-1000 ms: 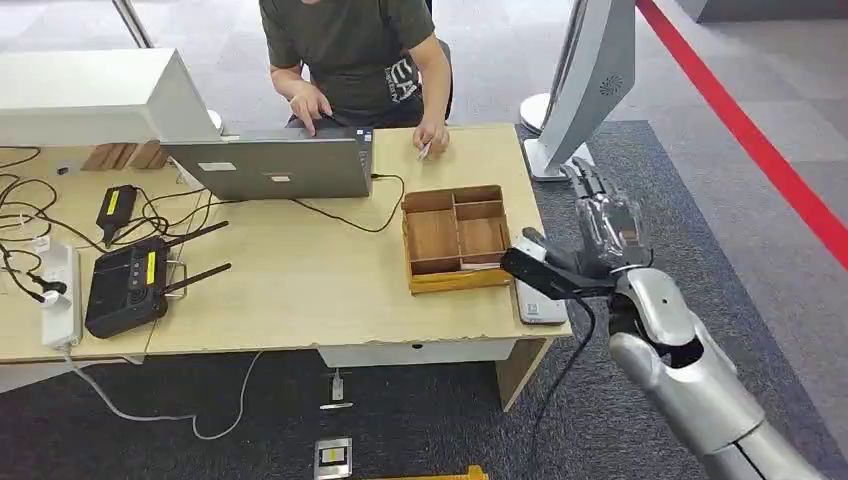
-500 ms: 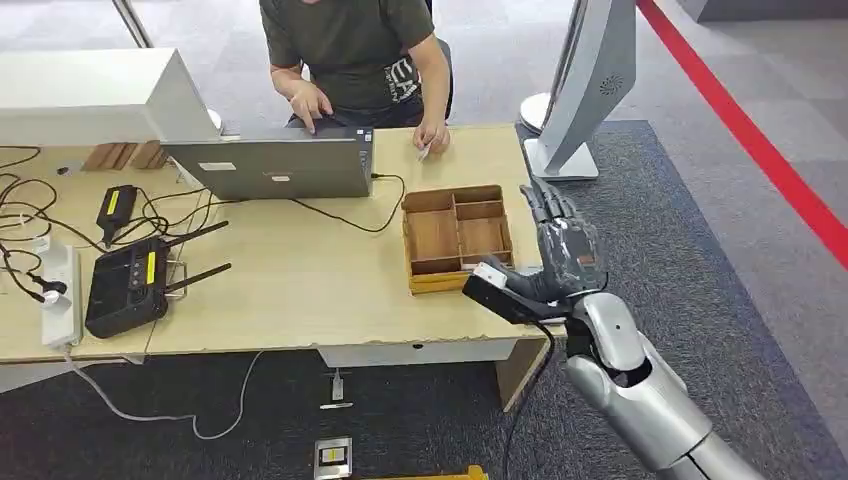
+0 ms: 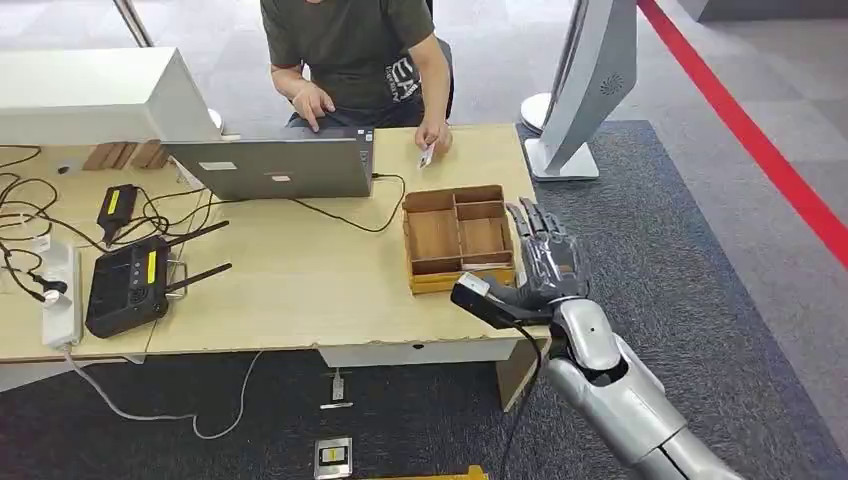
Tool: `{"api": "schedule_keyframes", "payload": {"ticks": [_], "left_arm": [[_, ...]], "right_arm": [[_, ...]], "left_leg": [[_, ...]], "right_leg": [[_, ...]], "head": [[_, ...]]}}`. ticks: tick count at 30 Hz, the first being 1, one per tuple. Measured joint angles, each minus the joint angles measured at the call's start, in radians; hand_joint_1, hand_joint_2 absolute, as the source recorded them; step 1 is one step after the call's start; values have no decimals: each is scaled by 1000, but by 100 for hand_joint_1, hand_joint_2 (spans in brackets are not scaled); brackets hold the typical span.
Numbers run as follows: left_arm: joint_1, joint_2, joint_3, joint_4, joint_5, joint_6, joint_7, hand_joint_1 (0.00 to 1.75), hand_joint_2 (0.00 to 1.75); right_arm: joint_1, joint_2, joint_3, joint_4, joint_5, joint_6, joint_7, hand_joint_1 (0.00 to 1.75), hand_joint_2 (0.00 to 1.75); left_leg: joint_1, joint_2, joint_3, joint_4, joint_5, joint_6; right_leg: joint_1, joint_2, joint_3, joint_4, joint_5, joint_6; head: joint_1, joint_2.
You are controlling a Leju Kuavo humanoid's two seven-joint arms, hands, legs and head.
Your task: Pass the card to the sensor for recognition and then transmit it.
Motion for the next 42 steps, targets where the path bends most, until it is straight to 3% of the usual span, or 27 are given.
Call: {"api": "schedule_keyframes", "payload": {"ticks": [15, 31, 42], "left_arm": [[0, 0, 0, 0, -10, -6, 10, 0, 0], [-1, 0, 0, 0, -13, -15, -1, 0, 0], [-1, 0, 0, 0, -13, -15, -2, 0, 0]], "right_arm": [[29, 7, -31, 19, 41, 47, -11, 0, 175], [11, 58, -8, 103, 47, 9, -48, 0, 175], [8, 61, -6, 110, 47, 8, -49, 0, 175]], "left_leg": [[0, 0, 0, 0, 0, 0], [0, 0, 0, 0, 0, 0], [0, 0, 0, 0, 0, 0]], "right_leg": [[0, 0, 0, 0, 0, 0], [0, 0, 0, 0, 0, 0], [0, 0, 0, 0, 0, 0]], "head": [[0, 0], [0, 0], [0, 0]]}}
